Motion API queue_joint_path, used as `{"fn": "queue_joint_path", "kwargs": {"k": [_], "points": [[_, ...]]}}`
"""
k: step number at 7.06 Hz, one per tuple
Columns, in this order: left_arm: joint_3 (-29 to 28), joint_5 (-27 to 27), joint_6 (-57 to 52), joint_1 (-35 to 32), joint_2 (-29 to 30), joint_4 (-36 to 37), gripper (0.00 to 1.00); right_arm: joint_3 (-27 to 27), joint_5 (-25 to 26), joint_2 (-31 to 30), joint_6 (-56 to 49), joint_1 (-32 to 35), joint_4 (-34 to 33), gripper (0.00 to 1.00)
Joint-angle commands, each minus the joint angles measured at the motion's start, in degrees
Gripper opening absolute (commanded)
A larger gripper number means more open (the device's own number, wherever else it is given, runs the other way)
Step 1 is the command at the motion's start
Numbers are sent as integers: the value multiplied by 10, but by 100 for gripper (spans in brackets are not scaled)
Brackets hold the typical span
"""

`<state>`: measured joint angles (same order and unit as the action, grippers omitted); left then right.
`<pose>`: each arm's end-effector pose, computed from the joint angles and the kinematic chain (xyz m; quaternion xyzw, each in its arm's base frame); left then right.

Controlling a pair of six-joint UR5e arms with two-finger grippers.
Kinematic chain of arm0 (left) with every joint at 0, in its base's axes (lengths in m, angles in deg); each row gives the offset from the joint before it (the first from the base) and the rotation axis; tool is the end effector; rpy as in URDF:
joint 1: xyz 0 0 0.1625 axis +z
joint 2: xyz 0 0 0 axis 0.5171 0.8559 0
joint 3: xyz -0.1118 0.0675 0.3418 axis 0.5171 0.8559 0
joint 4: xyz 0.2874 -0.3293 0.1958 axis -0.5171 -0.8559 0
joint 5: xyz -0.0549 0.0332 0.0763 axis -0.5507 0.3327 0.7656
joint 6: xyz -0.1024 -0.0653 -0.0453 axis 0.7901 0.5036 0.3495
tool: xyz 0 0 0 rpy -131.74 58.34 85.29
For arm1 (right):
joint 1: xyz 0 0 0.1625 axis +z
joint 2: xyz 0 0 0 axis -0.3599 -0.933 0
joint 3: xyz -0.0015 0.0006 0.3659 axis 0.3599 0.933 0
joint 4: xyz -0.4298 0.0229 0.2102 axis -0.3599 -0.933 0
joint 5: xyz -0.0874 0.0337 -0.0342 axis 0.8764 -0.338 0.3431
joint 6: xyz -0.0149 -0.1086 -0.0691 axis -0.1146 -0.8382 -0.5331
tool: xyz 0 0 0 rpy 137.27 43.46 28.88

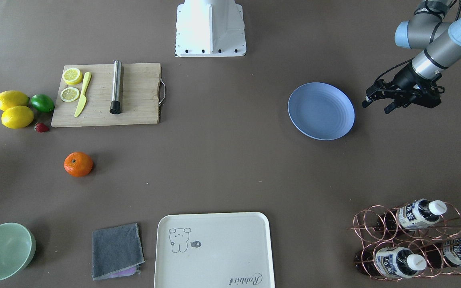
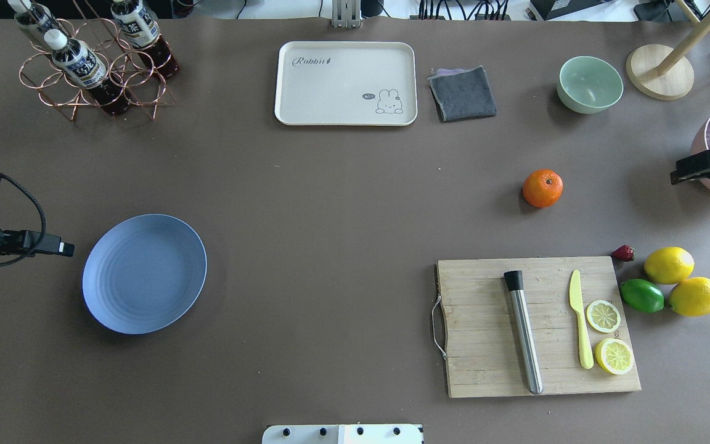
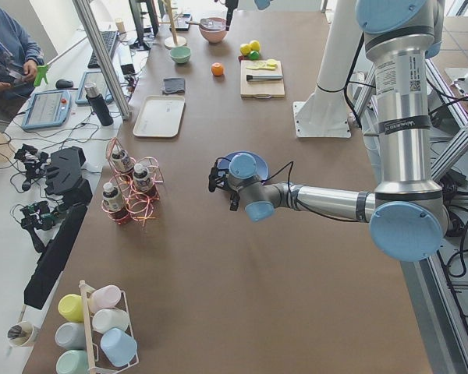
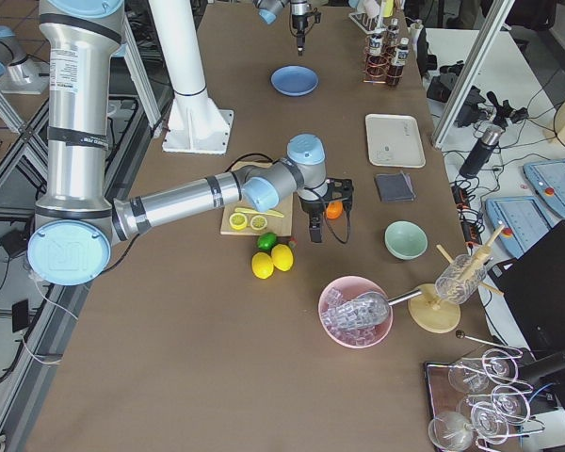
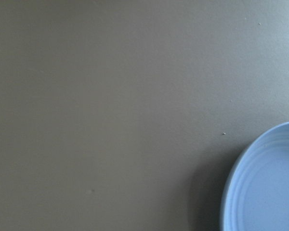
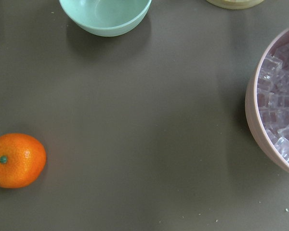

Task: Pick orange to plate
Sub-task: 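Push the blue plate with the left gripper toward the table center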

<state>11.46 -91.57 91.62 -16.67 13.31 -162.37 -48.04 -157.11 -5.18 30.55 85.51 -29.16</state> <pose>0.3287 -0.4518 0.5029 0.0772 0.5197 -0.0014 0.8508 -0.1824 -0.5283 0.4381 0.0819 -0.3780 0.0526 0.9207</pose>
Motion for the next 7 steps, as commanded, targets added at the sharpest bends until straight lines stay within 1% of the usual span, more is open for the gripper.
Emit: {"fn": "queue_joint_path", "kwargs": {"k": [1,2,3,4,5,6,7], "points": [[0,66,53,67,8,-5,96,3,6,1,5,-9,5,99],[0,85,57,82,10,-5,94,3,7,1,5,-10,5,99],[-1,86,53,85,11,-4,66,3,7,1,5,-10,5,99],[-1,86,49,86,11,-4,33,3,7,1,5,-10,5,99],[-1,86,49,87,11,-4,20,3,7,1,5,-10,5,99],[-1,86,49,90,12,-4,4,3,7,1,5,-10,5,99],[6,79,49,90,13,-5,0,2,7,1,5,-10,5,99]]}}
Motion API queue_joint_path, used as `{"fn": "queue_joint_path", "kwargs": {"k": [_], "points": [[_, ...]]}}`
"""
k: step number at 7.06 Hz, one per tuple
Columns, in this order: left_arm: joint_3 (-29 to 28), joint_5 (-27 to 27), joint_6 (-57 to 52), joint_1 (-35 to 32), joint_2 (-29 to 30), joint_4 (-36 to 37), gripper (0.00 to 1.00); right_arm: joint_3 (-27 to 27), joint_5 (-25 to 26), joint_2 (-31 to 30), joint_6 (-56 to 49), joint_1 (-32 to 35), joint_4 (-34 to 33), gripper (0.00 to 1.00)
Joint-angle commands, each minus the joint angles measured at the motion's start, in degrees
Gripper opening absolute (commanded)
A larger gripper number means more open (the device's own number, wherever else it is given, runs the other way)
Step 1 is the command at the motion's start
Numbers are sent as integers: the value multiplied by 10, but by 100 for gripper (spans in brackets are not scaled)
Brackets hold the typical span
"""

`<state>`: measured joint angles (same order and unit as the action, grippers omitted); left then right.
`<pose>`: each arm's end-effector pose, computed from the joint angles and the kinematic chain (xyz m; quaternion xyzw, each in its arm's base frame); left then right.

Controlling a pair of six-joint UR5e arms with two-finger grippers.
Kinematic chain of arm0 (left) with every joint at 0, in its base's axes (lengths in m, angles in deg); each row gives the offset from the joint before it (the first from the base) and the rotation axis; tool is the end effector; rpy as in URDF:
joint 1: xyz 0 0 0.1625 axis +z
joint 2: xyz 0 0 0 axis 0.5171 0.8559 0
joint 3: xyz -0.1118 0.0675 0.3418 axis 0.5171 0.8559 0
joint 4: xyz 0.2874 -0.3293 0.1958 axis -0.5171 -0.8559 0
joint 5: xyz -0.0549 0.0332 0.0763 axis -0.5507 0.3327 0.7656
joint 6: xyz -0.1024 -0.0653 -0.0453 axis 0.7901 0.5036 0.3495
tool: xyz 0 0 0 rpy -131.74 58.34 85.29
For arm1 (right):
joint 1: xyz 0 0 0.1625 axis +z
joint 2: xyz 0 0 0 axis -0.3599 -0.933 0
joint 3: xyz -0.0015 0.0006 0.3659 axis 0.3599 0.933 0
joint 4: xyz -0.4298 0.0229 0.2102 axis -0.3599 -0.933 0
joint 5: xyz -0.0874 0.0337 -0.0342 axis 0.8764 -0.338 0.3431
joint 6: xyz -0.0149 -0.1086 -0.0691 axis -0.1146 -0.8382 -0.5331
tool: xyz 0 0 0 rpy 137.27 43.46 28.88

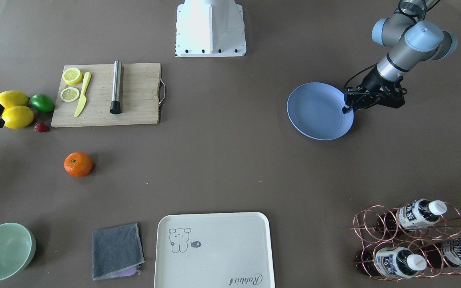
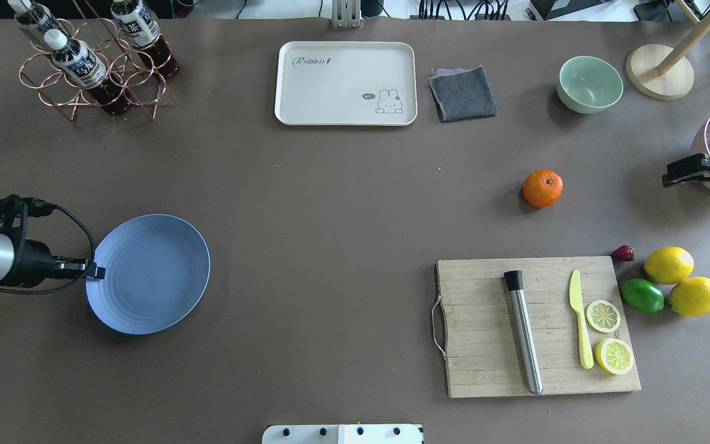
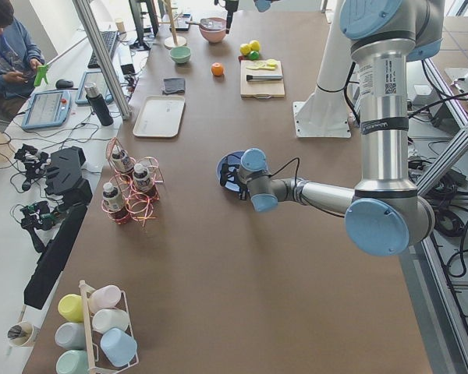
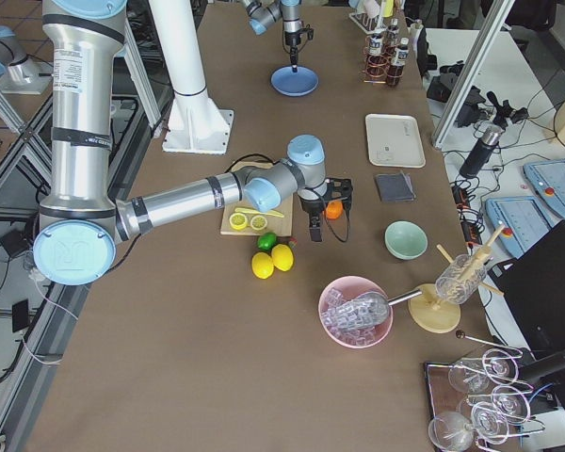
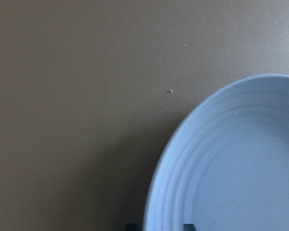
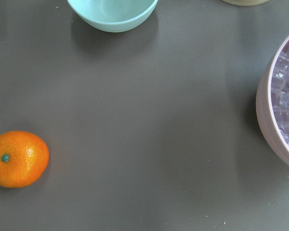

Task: Pick orange to plate
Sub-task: 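Push the blue plate with the left gripper toward the table center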

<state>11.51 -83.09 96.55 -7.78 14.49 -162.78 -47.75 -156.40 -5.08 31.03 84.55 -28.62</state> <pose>0.3958 -0.4178 0.4949 0.0802 0.5102 -0.0044 0.8563 -0.1908 -0.5273 0.4395 0.0833 -0.3760 0.0498 0.9215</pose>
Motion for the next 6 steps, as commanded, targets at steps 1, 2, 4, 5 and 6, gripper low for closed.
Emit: {"fn": "queue_joint_path", "kwargs": {"k": [1,2,4,5,6], "points": [[18,-22,1,-4,1,0,0,-1,0,0,0,0,0,99],[45,-60,4,-12,1,0,0,-1,0,0,0,0,0,99],[49,-64,52,-24,66,20,0,-2,0,0,0,0,0,99],[48,-62,75,-22,126,72,0,-2,0,0,0,0,0,99],[48,-56,75,-21,199,172,0,-2,0,0,0,0,0,99]]}}
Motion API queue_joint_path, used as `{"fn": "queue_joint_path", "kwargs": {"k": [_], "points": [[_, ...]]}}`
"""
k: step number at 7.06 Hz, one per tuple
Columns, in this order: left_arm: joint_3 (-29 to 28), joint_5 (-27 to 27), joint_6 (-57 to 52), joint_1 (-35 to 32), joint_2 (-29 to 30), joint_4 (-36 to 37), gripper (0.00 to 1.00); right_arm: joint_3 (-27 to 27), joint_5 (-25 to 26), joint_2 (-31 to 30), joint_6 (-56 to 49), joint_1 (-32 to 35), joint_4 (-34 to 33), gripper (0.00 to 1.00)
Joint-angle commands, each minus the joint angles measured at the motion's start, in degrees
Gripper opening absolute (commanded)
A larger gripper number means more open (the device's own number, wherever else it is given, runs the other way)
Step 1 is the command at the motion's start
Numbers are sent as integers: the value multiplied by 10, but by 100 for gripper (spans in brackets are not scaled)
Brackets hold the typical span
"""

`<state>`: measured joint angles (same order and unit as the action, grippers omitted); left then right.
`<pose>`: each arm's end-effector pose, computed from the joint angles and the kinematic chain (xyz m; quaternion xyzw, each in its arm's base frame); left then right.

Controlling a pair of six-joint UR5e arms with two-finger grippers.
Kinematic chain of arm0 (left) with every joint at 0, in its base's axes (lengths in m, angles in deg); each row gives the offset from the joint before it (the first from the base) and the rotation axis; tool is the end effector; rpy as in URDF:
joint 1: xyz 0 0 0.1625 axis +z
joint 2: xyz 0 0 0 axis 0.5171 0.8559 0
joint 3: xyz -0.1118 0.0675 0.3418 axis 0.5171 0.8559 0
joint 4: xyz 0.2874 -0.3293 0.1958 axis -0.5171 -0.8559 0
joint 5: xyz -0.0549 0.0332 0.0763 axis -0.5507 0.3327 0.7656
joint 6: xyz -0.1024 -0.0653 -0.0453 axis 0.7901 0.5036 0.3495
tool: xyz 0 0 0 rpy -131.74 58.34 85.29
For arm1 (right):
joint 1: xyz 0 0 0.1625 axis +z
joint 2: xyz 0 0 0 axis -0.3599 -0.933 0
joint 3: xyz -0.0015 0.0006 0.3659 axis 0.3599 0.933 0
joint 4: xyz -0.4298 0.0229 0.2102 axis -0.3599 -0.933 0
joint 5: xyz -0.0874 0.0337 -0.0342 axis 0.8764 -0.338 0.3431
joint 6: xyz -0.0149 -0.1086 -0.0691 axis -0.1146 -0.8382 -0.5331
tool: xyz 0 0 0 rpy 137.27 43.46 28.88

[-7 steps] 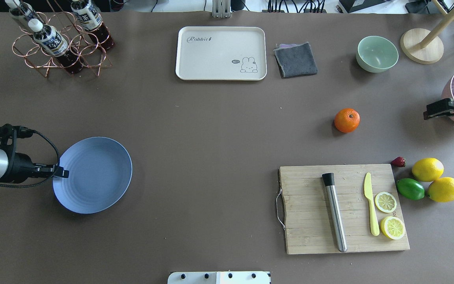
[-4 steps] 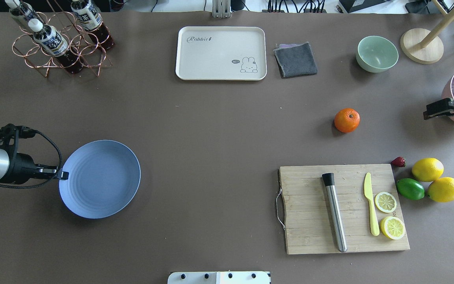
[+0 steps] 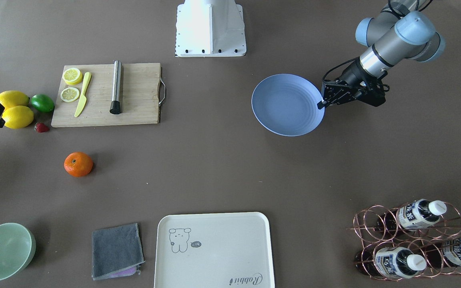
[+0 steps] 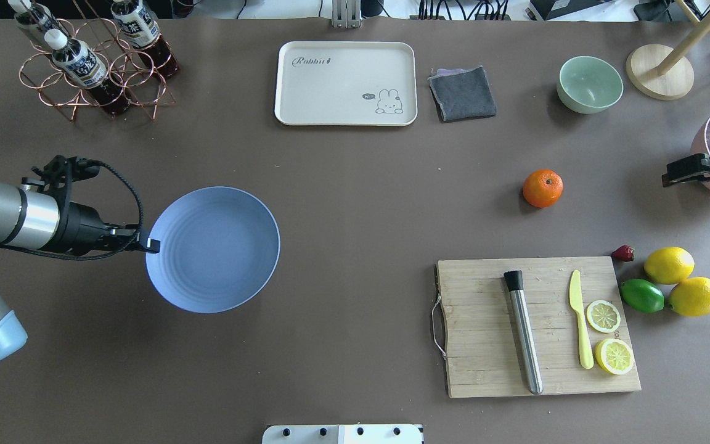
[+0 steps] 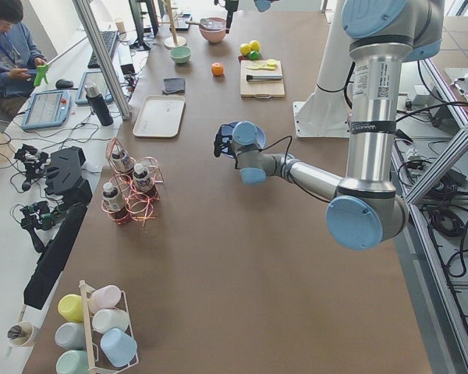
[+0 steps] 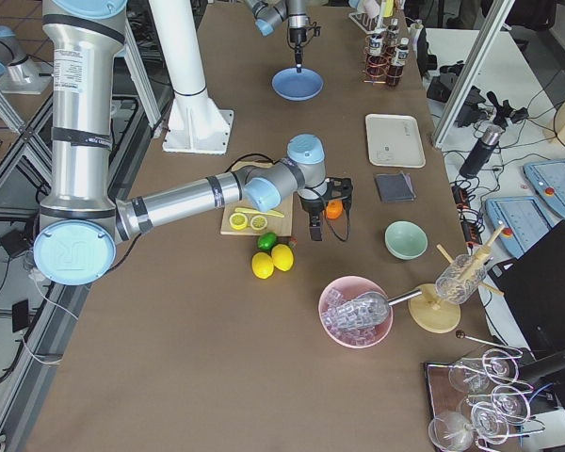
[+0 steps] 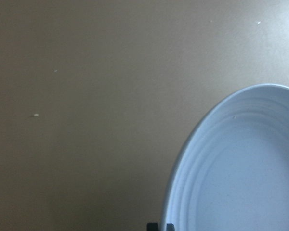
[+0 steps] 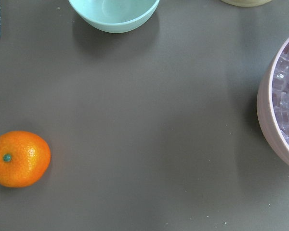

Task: Pick orange to plate
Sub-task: 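Push the blue plate with the left gripper toward the table center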

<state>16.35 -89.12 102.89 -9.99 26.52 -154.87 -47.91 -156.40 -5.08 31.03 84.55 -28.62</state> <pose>0.4197 -0.4522 0.3364 0.0609 0.5791 -0.0153 0.8128 -0.1906 -0.5271 0.4378 0.0844 -0.3766 0.0493 0.9212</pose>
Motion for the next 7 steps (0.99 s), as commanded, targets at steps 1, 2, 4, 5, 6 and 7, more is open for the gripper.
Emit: {"fn": "queue_joint_path", "kwargs": {"k": [1,2,4,5,6,7], "points": [[-5,29,12,12,139,176,0,0,0,0,0,0,0,99],[-42,57,12,38,197,202,0,1,0,0,0,0,0,99],[-132,85,12,54,264,196,0,2,0,0,0,0,0,99],[-143,109,12,71,267,191,0,2,0,1,0,-2,0,99],[-142,110,12,75,267,190,0,2,0,1,0,-3,0,99],[-143,110,11,76,267,191,0,4,0,2,0,-3,0,99]]}}
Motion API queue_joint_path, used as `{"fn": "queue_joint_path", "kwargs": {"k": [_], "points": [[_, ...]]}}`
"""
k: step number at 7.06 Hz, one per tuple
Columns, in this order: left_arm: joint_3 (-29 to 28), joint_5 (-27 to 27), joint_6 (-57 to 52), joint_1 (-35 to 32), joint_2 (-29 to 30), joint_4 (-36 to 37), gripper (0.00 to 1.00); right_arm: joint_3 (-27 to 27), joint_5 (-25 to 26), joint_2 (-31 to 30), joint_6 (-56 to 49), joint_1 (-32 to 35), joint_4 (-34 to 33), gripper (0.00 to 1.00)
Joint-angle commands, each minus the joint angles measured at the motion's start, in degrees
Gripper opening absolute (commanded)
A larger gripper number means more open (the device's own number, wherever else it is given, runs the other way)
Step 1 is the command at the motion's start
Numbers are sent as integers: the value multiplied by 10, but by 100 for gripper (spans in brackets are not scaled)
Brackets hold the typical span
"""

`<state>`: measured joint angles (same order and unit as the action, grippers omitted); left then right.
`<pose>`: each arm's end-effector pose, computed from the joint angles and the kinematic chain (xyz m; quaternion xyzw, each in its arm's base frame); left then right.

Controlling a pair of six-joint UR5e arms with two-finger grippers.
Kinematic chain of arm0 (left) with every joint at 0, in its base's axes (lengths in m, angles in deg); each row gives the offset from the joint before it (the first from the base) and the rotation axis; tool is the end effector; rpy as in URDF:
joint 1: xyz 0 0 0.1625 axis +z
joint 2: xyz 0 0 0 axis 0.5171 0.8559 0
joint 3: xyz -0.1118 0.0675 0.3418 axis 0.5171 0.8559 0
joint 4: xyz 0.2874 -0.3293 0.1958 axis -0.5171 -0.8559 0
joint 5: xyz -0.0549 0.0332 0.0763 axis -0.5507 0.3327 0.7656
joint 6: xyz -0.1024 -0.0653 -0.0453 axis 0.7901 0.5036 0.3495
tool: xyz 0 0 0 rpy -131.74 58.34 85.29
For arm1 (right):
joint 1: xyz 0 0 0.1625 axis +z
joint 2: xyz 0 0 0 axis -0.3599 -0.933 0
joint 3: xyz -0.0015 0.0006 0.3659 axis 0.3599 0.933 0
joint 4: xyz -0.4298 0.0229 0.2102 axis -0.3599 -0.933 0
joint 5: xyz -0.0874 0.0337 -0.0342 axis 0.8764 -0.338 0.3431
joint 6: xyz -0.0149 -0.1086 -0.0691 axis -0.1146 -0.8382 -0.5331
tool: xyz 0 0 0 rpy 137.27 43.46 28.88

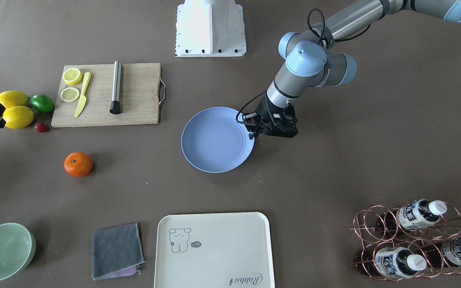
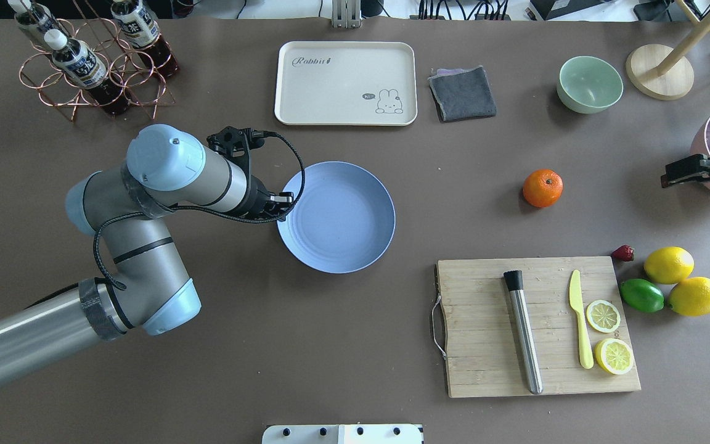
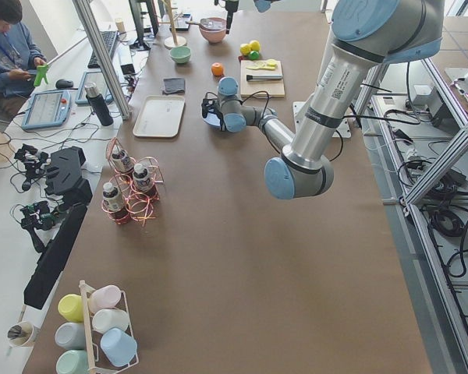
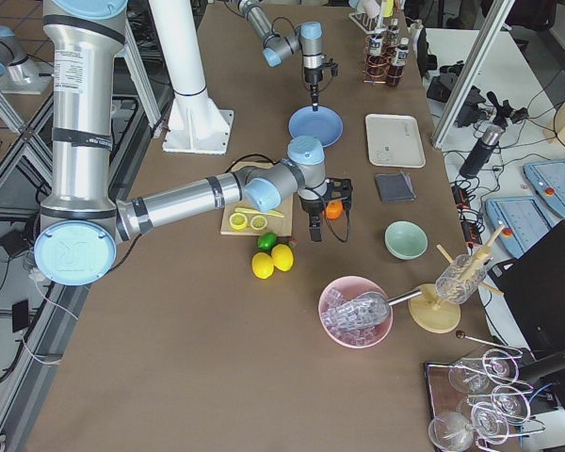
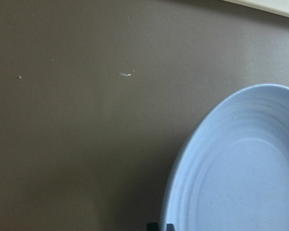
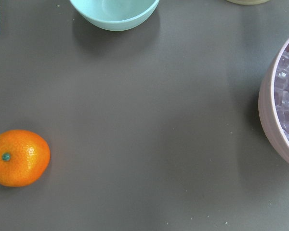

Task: Pick orange to plate
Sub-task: 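Push the blue plate with the left gripper toward the table center, then withdraw the left arm while the right gripper moves toward the orange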

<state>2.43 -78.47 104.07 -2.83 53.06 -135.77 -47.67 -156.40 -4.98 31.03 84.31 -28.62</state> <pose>0.5704 -0.4880 0.2110 0.0668 0.5209 -0.0387 0.8501 -0.1932 -0.5270 0.4393 0.0826 -0.3762 0.0478 0.9216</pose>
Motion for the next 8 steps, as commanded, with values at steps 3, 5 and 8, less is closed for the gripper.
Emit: {"fn": "queue_joint_path", "kwargs": {"k": [3,5,8], "points": [[0,-47,-28,-60,-7,13,98,5,2,6,0,-11,0,99],[8,-145,-90,-164,-40,50,98,29,3,38,0,-26,-7,99],[55,-240,-354,-334,-128,146,98,114,4,162,-18,-73,-73,99]]}}
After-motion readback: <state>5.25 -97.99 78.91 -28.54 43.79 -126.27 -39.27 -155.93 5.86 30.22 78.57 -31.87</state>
